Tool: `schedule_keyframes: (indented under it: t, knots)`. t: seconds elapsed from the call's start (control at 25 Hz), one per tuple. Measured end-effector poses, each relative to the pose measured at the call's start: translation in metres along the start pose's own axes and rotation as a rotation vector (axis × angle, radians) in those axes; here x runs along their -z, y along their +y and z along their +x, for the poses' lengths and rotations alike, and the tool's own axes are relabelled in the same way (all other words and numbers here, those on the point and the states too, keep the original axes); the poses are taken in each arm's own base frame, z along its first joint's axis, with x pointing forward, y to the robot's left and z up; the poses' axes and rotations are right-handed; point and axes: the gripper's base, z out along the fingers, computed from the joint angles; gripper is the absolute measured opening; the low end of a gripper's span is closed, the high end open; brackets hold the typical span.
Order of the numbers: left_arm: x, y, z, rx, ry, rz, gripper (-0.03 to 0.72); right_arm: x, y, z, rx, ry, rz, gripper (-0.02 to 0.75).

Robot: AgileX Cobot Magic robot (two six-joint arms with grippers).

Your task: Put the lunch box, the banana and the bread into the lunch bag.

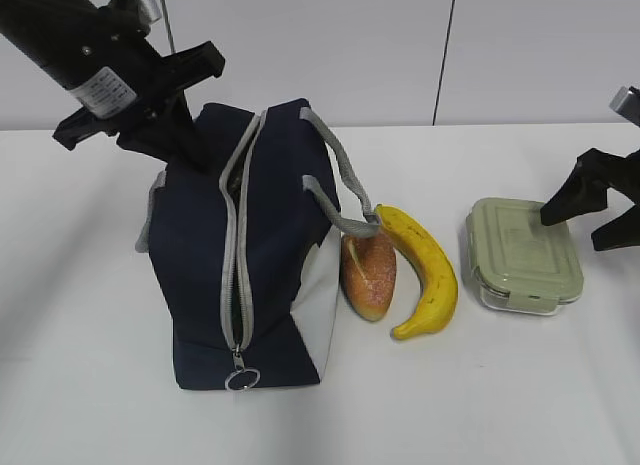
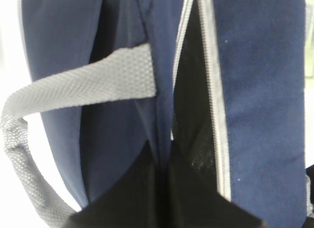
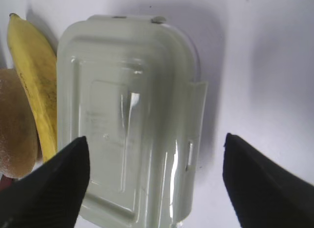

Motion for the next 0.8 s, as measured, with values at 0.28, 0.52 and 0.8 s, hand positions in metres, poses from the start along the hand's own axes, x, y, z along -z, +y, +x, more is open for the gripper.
schedule_keyframes:
  t: [0.28, 0.52, 0.8]
  knots:
    - [0.0, 0.0, 0.0, 0.0, 0.0, -0.001, -0.003, -0.017, -0.01, 0.0, -0.03, 0.03, -0.042, 0.625]
    - [0.0, 0.0, 0.0, 0.0, 0.0, -0.001, -0.003, -0.029, -0.011, 0.001, -0.012, 0.038, -0.105, 0.615]
    - [0.0, 0.0, 0.0, 0.0, 0.0, -0.001, -0.003, -0.039, -0.016, 0.002, -0.019, 0.059, -0.124, 0.605]
